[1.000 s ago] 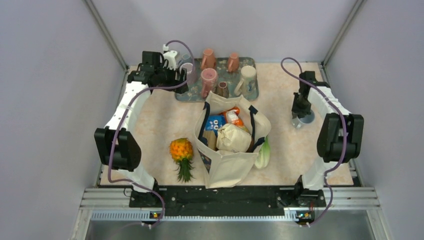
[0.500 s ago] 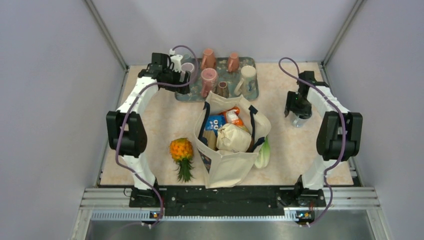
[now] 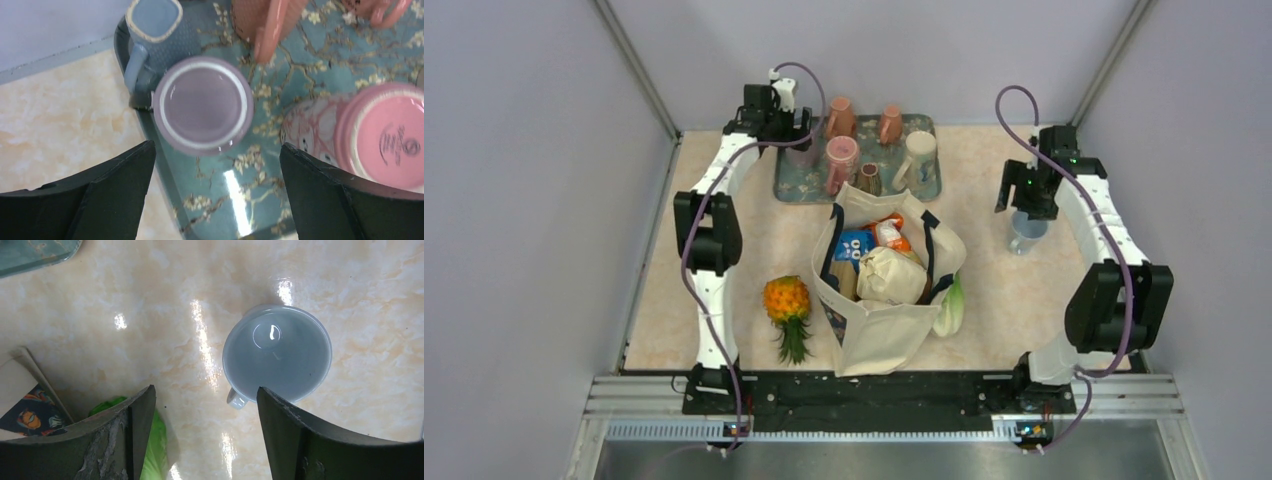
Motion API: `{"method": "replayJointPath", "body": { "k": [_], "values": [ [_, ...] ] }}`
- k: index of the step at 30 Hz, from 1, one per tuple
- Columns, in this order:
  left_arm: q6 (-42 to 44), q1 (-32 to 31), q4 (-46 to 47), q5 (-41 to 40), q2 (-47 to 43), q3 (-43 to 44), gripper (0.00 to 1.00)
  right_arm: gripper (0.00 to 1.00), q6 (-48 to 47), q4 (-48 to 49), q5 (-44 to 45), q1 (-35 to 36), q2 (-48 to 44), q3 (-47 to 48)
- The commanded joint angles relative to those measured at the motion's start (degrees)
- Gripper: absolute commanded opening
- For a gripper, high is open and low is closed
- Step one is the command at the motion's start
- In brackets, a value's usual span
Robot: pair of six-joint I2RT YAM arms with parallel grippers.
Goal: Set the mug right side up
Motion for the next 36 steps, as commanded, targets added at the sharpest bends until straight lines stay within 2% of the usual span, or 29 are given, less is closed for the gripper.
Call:
{"method": "replayJointPath", "body": {
  "k": [1, 7, 15, 18, 20, 22, 23, 24, 25, 28, 36],
  "values": [
    [-6.4, 0.3, 4.5, -1.7, 5.1, 6.5, 0.99, 0.74, 0.6, -1.2, 0.2, -0.5, -4.1, 2.2],
    [-7.4, 0.3, 5.6, -2.7, 10.9, 11.7, 0.99, 0.74, 1.1, -1.5, -0.4, -0.5, -6.2, 2.1],
    [-4.6, 0.3, 7.3, -2.7, 14.8, 14.8, 0.99, 0.74, 1.4, -2.2, -1.0, -0.5, -6.9, 0.6],
    [-3.9, 0.3, 7.6, -2.7, 15.1, 14.8, 0.95, 0.74, 1.3, -2.3, -1.0, -0.5, -7.2, 0.3],
    [-3.6, 0.3, 7.9, -2.8, 15.0, 14.6, 0.87, 0.74, 1.3, -2.3, -1.0, -0.5, -7.5, 0.2],
    [-3.5, 0.2, 8.2, -2.8, 14.4, 13.5, 0.72, 0.74, 1.2, -2.3, -1.3, -0.5, -7.8, 0.1],
    [-3.5, 0.3, 8.7, -2.8, 13.6, 12.3, 0.58, 0.74, 1.1, -2.3, -1.4, -0.5, -8.0, 0.0],
    [-3.4, 0.3, 9.4, -3.0, 12.6, 10.4, 0.39, 0.74, 1.1, -2.3, -1.5, -0.5, -8.2, -0.2],
    [-3.3, 0.3, 10.2, -3.2, 11.6, 8.6, 0.27, 0.74, 1.1, -2.3, -1.6, -0.5, -8.5, -0.5],
    [-1.7, 0.5, 11.0, -2.3, 8.6, 3.8, 0.01, 0.74, 0.7, -2.3, -1.6, -0.5, -9.2, -1.3],
    [-0.7, 1.5, 9.3, 2.2, -1.5, -9.2, 0.00, 0.74, 0.5, -1.9, -2.4, -0.5, -10.7, -2.6]
  ]
}}
